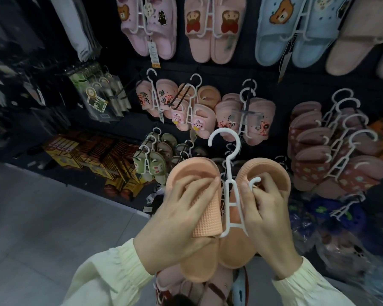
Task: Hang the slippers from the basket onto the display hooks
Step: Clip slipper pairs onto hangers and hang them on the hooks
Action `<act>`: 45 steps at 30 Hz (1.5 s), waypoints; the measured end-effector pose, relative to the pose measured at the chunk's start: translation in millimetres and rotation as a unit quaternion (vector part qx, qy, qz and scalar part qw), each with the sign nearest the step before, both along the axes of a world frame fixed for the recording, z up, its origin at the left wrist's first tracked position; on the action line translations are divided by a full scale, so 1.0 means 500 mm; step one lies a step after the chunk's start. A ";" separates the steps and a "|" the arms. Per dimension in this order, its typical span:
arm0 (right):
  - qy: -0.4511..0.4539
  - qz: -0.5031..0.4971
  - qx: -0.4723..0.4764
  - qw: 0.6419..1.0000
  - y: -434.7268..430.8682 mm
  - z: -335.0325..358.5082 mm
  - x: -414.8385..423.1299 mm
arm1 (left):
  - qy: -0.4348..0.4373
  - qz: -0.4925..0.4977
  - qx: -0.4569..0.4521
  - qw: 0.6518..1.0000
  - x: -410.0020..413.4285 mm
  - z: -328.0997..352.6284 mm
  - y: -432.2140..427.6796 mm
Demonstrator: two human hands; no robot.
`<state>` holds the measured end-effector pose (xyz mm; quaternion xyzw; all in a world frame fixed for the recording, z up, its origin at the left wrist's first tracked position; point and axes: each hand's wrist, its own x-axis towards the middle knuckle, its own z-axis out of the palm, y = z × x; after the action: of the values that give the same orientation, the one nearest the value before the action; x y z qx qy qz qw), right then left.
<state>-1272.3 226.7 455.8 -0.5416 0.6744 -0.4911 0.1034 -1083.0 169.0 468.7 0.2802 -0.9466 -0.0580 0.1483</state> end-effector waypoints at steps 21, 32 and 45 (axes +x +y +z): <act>-0.035 0.039 0.025 0.998 -0.028 0.007 0.034 | -0.015 0.039 -0.007 0.999 0.049 -0.012 -0.018; -0.038 0.001 0.053 0.998 -0.122 0.077 0.065 | -0.052 -0.003 0.001 0.999 0.167 -0.008 -0.082; 0.008 -0.045 -0.018 0.999 -0.196 0.146 0.287 | -0.083 -0.010 -0.019 0.996 0.370 -0.020 -0.193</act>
<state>-1128.7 128.8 528.9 -0.5166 0.6897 -0.5030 0.0658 -897.8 72.7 458.6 0.2713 -0.9595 -0.0184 0.0734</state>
